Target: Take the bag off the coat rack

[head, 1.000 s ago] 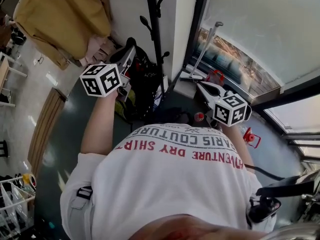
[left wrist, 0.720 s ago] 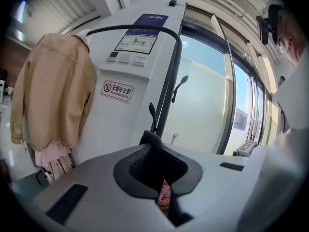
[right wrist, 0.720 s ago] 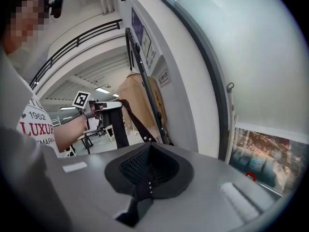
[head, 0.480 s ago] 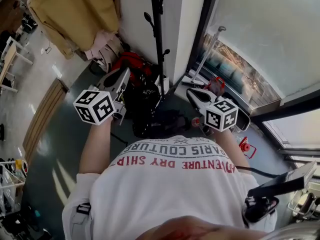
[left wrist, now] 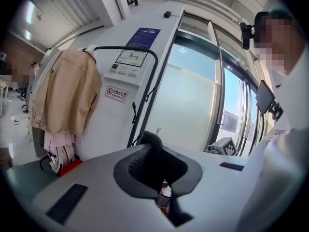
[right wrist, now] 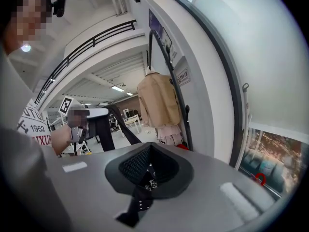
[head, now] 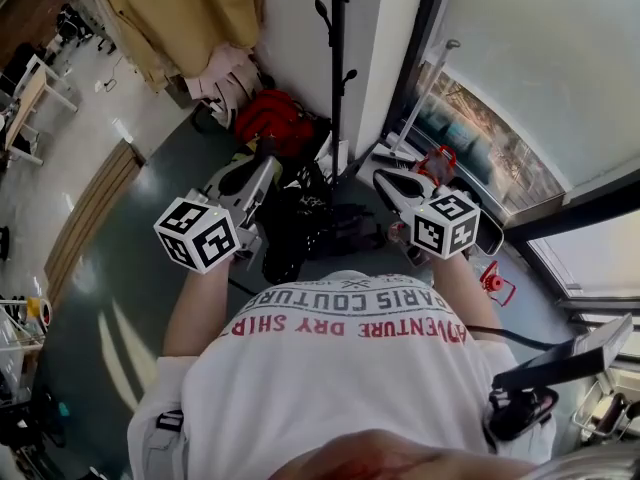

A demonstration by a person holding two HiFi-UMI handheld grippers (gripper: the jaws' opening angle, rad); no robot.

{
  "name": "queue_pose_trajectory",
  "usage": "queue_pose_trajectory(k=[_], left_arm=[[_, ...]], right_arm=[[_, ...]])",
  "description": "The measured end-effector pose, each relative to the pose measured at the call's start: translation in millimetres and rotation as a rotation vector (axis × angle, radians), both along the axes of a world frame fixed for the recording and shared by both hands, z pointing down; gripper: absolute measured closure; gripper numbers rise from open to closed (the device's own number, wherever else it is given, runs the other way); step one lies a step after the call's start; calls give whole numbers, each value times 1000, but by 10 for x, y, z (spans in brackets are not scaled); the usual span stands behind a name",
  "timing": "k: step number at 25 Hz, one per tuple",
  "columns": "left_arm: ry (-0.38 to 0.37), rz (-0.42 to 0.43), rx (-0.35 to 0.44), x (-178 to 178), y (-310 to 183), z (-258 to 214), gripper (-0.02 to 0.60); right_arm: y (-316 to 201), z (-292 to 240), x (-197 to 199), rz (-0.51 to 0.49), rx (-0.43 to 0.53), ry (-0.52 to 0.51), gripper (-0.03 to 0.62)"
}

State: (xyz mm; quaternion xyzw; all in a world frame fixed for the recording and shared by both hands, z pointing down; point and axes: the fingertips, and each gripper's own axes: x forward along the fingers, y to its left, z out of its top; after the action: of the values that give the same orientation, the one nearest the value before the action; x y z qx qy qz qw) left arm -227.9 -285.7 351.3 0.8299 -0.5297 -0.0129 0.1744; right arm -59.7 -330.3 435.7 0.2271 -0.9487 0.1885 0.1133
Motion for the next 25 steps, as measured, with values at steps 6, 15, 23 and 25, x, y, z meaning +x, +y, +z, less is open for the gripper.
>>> queue_pose_trajectory(k=[6,15,23,25], left_arm=[[19,34,-7,97,1115,182,577],[20,63,-42,175,2358,204,577],[-26,26,-16,689,3512,313,577],[-31,6,-14,800,3711,288,577]], right_arm=[[1056,-86,-11,21,33,-26,592],[2544,-352,29,21,33,-2,592],[3518,-420,409,-64,108,-29,592],[3719,-416,516,-83,107,-30,592]])
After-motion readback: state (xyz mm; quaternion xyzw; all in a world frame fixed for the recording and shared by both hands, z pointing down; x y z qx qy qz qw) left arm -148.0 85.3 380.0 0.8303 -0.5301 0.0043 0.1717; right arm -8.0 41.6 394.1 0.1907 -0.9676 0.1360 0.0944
